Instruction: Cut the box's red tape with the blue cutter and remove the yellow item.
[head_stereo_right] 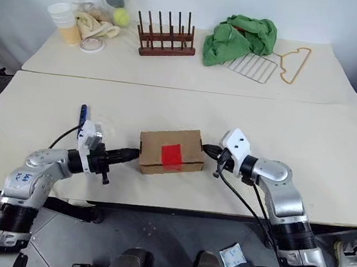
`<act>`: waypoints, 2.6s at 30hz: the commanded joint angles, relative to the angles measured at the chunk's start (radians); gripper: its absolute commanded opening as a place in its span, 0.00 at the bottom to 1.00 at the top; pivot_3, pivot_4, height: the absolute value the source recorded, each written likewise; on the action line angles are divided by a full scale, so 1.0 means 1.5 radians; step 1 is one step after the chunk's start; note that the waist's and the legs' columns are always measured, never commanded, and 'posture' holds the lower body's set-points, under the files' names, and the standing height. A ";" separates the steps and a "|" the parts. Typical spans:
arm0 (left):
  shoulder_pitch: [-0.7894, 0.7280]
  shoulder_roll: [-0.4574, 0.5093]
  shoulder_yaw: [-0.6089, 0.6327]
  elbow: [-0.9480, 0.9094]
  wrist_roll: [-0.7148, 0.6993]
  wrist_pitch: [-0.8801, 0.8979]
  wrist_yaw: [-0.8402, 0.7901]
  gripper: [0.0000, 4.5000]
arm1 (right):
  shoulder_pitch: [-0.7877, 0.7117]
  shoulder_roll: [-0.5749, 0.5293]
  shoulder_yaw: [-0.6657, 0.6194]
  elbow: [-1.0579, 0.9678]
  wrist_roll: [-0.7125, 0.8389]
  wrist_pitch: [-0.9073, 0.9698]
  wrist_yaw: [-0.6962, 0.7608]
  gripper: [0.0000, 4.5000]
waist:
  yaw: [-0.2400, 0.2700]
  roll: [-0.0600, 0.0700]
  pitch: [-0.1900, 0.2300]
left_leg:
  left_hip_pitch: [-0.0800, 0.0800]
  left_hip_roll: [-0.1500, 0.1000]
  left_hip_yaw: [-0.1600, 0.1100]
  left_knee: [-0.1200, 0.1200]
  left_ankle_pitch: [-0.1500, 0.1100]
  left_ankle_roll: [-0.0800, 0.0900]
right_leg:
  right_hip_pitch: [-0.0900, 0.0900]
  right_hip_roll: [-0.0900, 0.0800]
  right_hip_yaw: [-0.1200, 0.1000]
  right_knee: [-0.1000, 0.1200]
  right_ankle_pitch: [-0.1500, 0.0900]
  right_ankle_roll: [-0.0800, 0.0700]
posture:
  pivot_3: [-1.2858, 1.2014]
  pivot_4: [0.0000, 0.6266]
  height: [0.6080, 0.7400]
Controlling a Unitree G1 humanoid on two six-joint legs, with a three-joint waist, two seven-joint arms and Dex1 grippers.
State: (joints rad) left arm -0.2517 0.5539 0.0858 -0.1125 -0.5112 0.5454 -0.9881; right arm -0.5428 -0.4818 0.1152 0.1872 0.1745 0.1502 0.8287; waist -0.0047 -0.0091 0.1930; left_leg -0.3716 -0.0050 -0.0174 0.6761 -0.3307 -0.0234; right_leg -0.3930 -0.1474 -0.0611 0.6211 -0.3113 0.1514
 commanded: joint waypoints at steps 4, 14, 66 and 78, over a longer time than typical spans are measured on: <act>0.008 0.054 0.100 -0.084 -0.109 0.072 0.006 0.00 | -0.030 -0.080 -0.071 0.058 0.005 -0.078 0.033 0.00 | 0.004 0.000 0.000 | 0.000 0.000 -0.001 0.000 0.000 0.000 | 0.000 0.000 0.000 0.000 0.000 0.000 | 0.52 0.24 1.00; -0.204 0.034 0.003 0.169 0.006 -0.003 0.020 0.00 | 0.163 -0.184 -0.056 -0.176 0.112 0.108 0.188 0.00 | 0.005 0.000 0.000 | 0.000 0.000 0.001 0.001 -0.001 0.001 | 0.001 0.000 -0.001 -0.001 0.000 0.000 | 0.52 0.24 1.00; 0.325 0.014 0.516 -0.131 -0.119 -0.038 0.149 0.32 | 0.091 -0.096 -0.227 -0.175 0.290 0.059 0.231 0.58 | 0.000 0.001 0.001 | 0.000 0.002 0.002 0.001 -0.004 0.001 | 0.001 0.000 -0.001 -0.003 0.000 0.000 | 0.52 0.24 1.00; 0.452 -0.042 0.608 -0.075 -0.102 -0.134 0.208 1.00 | 0.151 -0.073 -0.166 -0.254 0.287 -0.020 0.260 1.00 | 0.005 0.001 0.001 | 0.000 0.002 0.003 0.003 -0.006 0.003 | 0.002 0.000 -0.001 -0.007 0.000 0.000 | 0.52 0.24 1.00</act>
State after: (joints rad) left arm 0.4058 0.4929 0.9981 -0.1855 -0.6636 0.3668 -0.6860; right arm -0.3039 -0.5913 -0.1232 -0.1535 0.5606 0.1015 1.2255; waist 0.0028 -0.0081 0.1939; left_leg -0.3708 -0.0025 -0.0140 0.6802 -0.3397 -0.0188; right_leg -0.3906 -0.1480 -0.0621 0.6112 -0.3113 0.1514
